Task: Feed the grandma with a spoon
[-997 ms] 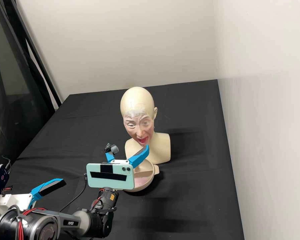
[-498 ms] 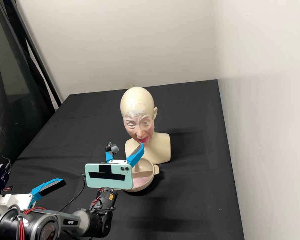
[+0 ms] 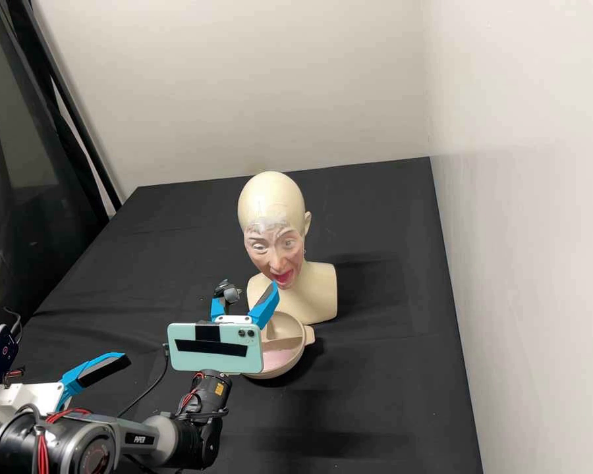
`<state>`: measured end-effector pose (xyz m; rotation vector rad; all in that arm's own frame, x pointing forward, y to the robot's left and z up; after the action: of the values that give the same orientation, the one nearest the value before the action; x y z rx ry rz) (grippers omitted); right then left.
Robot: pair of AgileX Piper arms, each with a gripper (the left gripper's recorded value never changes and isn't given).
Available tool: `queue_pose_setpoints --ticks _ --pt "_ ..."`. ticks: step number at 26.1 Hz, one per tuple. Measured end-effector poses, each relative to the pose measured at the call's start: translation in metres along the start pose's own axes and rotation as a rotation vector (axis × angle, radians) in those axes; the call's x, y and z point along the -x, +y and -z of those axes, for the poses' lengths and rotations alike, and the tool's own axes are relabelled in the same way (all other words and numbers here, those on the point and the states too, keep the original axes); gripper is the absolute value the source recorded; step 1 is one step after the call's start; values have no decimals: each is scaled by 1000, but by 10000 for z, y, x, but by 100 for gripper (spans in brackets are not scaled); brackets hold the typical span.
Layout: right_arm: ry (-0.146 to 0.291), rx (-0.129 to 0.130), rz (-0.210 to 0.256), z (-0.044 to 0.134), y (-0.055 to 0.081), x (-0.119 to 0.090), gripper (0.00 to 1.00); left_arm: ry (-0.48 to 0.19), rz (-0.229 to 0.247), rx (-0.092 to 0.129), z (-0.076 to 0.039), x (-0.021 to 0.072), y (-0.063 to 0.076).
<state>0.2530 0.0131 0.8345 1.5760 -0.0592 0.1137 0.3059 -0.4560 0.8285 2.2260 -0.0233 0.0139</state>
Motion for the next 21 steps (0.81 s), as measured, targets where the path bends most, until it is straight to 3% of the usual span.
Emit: queue_pose_setpoints --ticks 4,7,12,21 --pt "-1 0 1 -4 -4 -1 0 4 4 -6 29 9 -8" --pt "-8 0 -1 -23 -1 -4 0 41 20 -6 145 53 -45" --pt "-27 -3 3 -65 -17 -17 0 80 39 25 298 113 -87" --pt "-30 -4 4 -77 -24 -45 0 156 60 28 533 136 -145"
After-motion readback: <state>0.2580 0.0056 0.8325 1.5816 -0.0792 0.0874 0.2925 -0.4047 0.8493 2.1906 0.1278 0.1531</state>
